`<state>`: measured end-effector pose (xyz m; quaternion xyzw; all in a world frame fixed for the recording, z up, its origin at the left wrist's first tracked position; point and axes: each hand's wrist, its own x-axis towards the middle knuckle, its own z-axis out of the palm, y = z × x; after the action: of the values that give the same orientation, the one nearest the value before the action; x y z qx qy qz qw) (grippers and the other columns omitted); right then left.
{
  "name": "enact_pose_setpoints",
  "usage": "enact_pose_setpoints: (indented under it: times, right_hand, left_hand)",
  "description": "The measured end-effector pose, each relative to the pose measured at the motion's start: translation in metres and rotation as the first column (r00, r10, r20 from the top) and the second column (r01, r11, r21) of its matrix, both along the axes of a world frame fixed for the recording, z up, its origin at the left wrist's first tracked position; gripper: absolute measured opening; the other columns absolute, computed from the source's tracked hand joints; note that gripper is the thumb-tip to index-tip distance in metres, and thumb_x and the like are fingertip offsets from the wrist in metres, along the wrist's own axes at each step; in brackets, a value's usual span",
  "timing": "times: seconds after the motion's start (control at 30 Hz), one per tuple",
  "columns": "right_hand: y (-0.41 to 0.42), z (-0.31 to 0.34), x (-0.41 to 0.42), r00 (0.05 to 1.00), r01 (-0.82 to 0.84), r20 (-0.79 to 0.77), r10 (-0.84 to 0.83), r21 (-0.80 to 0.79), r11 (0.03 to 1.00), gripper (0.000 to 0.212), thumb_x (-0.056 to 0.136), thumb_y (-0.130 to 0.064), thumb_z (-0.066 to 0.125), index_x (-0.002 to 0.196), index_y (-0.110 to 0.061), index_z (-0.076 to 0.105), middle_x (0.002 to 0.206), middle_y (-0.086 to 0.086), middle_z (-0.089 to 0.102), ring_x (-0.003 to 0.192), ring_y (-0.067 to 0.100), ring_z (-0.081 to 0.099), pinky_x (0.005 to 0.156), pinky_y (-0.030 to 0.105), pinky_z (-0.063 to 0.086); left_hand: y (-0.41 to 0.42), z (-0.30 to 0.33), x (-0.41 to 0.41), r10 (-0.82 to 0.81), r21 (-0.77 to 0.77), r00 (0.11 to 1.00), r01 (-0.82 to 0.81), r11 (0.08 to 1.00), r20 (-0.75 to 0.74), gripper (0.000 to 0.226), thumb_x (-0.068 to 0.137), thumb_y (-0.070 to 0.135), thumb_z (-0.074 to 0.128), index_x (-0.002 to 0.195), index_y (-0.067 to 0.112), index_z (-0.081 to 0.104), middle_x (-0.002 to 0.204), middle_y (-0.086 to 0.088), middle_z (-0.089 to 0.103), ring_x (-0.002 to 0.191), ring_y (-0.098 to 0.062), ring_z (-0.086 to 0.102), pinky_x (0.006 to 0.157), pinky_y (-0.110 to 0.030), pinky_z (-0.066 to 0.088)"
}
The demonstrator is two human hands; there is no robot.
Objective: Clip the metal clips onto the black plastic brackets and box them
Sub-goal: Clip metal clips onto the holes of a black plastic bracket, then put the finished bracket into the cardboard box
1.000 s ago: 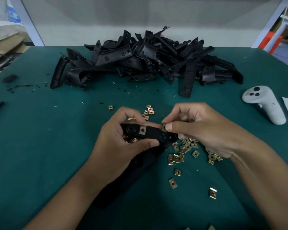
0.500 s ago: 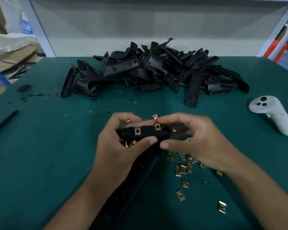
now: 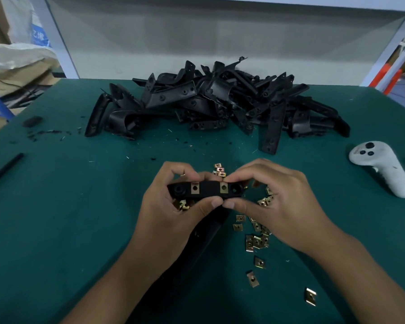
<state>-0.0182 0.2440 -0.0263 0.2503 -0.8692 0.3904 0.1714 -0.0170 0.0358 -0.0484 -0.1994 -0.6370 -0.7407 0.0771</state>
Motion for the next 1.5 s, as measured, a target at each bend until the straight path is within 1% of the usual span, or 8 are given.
enact_pose_setpoints:
  times: [0.27, 0.43, 0.57, 0.83, 1.0, 1.2, 1.3, 1.5]
  right_hand:
    - [-0.01, -0.007, 0.001, 0.839, -0.054, 0.497, 0.222, -0.33, 0.942, 0.037, 0.08, -0.047, 0.077, 0.115, -0.042, 0.066, 0.111, -0.009, 0.073, 0.104, 0.013, 0.07, 0.091, 0.035, 0.057]
    - [-0.01, 0.004, 0.002, 0.873, -0.044, 0.436, 0.22, -0.378, 0.925, 0.011, 0.09, -0.027, 0.075, 0.101, -0.031, 0.074, 0.091, -0.012, 0.075, 0.087, 0.003, 0.069, 0.079, 0.018, 0.053]
    - [0.002, 0.026, 0.006, 0.924, 0.055, 0.367, 0.11, -0.412, 0.91, 0.019, 0.081, -0.04, 0.074, 0.098, -0.03, 0.074, 0.071, 0.023, 0.052, 0.064, 0.028, 0.047, 0.067, 0.034, 0.041]
    - [0.053, 0.035, 0.133, 0.944, 0.307, 0.227, -0.241, -0.327, 0.894, 0.018, 0.085, -0.052, 0.074, 0.089, -0.036, 0.068, 0.078, 0.005, 0.063, 0.073, 0.028, 0.059, 0.066, 0.044, 0.047]
    - [0.095, 0.021, 0.252, 0.739, 0.659, 0.21, -0.64, -0.421, 0.623, 0.011, 0.084, -0.026, 0.078, 0.093, -0.031, 0.072, 0.087, -0.013, 0.075, 0.079, -0.003, 0.066, 0.071, 0.014, 0.05]
    - [0.13, 0.006, 0.366, 0.404, 0.835, 0.276, -0.872, -0.501, 0.228, 0.023, 0.085, -0.024, 0.072, 0.1, -0.007, 0.073, 0.091, 0.015, 0.074, 0.082, 0.027, 0.07, 0.073, 0.043, 0.055]
    - [0.147, -0.002, 0.403, 0.294, 0.881, 0.277, -0.915, -0.45, 0.146, 0.025, 0.091, -0.032, 0.073, 0.095, -0.007, 0.07, 0.087, 0.022, 0.067, 0.079, 0.033, 0.064, 0.07, 0.053, 0.05]
    - [0.194, -0.044, 0.433, 0.127, 0.988, 0.392, -0.911, -0.135, 0.08, 0.021, 0.091, -0.035, 0.075, 0.11, -0.03, 0.069, 0.085, -0.016, 0.067, 0.076, -0.006, 0.061, 0.071, 0.016, 0.046]
  left_hand:
    - [0.003, 0.002, 0.001, 0.149, 0.061, 0.988, -0.147, 0.987, -0.029, 0.034, 0.073, 0.023, 0.083, 0.096, 0.03, 0.059, 0.105, -0.004, 0.076, 0.097, -0.019, 0.074, 0.081, -0.023, 0.058]
    - [0.006, -0.002, 0.006, 0.124, 0.038, 0.991, -0.122, 0.992, -0.044, 0.043, 0.074, 0.03, 0.083, 0.111, 0.036, 0.061, 0.114, 0.0, 0.075, 0.108, -0.017, 0.071, 0.086, -0.02, 0.056]
    - [0.001, -0.001, 0.01, 0.199, -0.068, 0.977, -0.205, 0.976, -0.076, 0.038, 0.082, 0.043, 0.072, 0.119, 0.047, 0.062, 0.1, 0.002, 0.075, 0.098, -0.017, 0.073, 0.085, -0.022, 0.056]
    - [0.043, 0.03, 0.065, -0.025, -0.389, 0.983, -0.048, 0.92, -0.179, 0.031, 0.088, 0.074, 0.052, 0.096, 0.05, 0.069, 0.098, 0.032, 0.072, 0.082, 0.015, 0.064, 0.067, -0.004, 0.048]
    - [0.127, 0.034, 0.13, -0.423, -0.519, 0.899, 0.31, 0.797, -0.112, 0.046, 0.072, 0.059, 0.071, 0.114, 0.05, 0.054, 0.108, 0.038, 0.067, 0.094, 0.016, 0.065, 0.078, -0.013, 0.05]
    - [0.21, 0.013, 0.204, -0.672, -0.663, 0.724, 0.428, 0.614, -0.155, 0.068, 0.066, 0.032, 0.092, 0.107, 0.061, 0.047, 0.104, 0.036, 0.066, 0.096, 0.008, 0.064, 0.085, -0.026, 0.055]
    - [0.241, 0.005, 0.236, -0.747, -0.755, 0.645, 0.409, 0.512, -0.157, 0.065, 0.069, 0.038, 0.09, 0.112, 0.057, 0.045, 0.106, 0.03, 0.066, 0.1, 0.0, 0.065, 0.082, -0.03, 0.054]
    - [0.272, -0.023, 0.27, -0.776, -0.821, 0.613, 0.363, 0.441, -0.146, 0.051, 0.091, 0.049, 0.069, 0.135, 0.04, 0.045, 0.132, 0.021, 0.055, 0.121, -0.003, 0.052, 0.086, -0.016, 0.036]
